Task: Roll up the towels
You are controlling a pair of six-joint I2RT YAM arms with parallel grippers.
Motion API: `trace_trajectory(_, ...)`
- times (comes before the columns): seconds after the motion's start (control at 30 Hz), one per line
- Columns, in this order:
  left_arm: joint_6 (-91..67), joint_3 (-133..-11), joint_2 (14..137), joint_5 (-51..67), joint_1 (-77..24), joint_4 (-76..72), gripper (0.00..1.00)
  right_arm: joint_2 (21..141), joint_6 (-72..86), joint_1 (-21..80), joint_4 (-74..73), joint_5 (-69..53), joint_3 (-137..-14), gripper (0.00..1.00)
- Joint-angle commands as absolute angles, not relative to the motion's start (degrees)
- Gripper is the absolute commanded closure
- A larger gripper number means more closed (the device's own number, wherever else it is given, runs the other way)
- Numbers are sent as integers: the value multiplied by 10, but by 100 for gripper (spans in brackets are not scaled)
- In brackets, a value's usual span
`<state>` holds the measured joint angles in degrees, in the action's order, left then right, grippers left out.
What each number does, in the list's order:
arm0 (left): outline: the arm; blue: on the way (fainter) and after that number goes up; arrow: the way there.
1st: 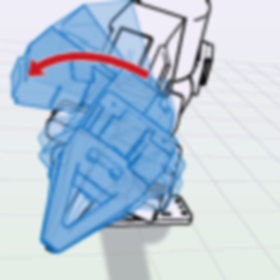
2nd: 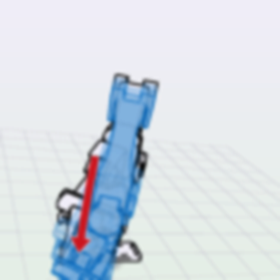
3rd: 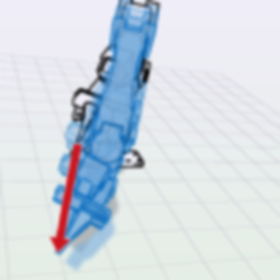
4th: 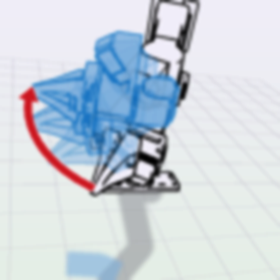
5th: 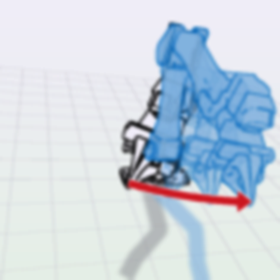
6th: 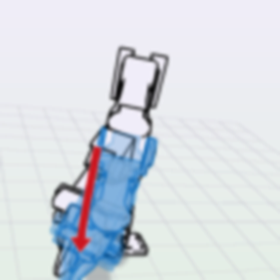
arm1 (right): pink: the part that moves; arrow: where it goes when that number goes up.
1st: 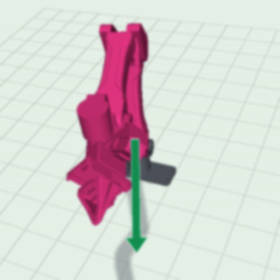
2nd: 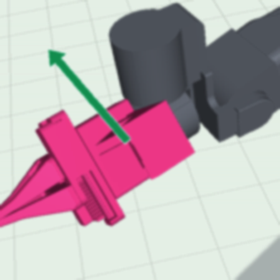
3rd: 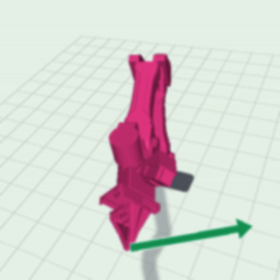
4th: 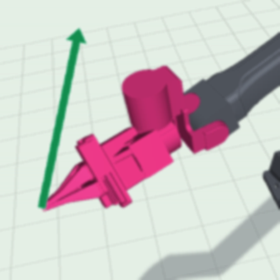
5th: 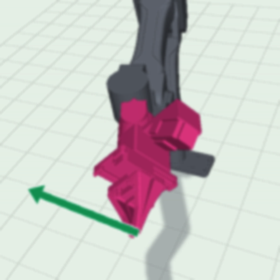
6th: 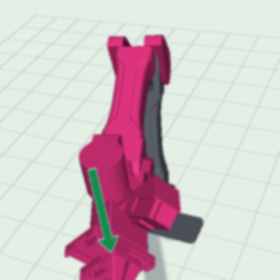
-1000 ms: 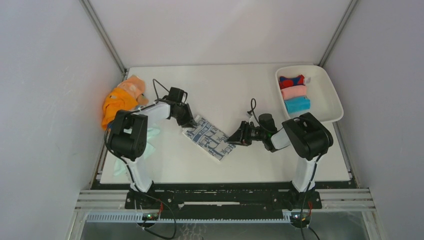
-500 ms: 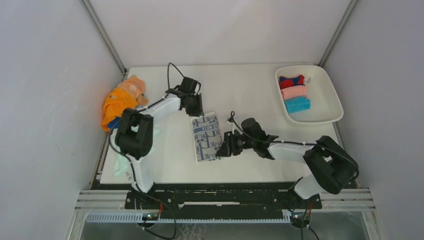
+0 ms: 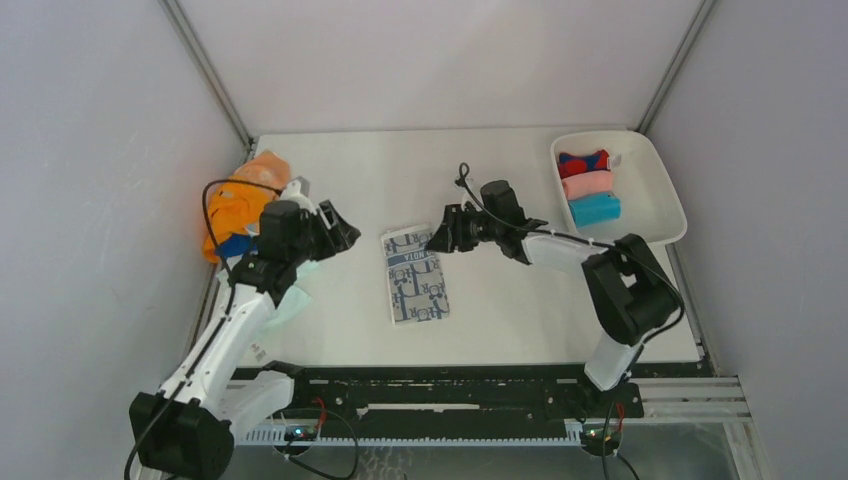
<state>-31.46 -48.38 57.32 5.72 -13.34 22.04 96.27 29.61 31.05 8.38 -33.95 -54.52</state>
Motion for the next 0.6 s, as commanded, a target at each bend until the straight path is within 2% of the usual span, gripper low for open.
trace_trajectory(0.0,-360,-399,525,143,-129,159,33,1033,328,306,145,-387,-611,55)
trace_trajectory(0.13,-369,-357,510,139,-155,137,32,1115,388,306,214,-429,-656,55)
trace_trajectory(0.3,-403,-316,552,142,-200,76,33,1213,471,293,296,-456,-697,55)
trace_trajectory(0.57,-412,-299,587,139,-207,55,33,1266,579,234,421,-412,-613,55)
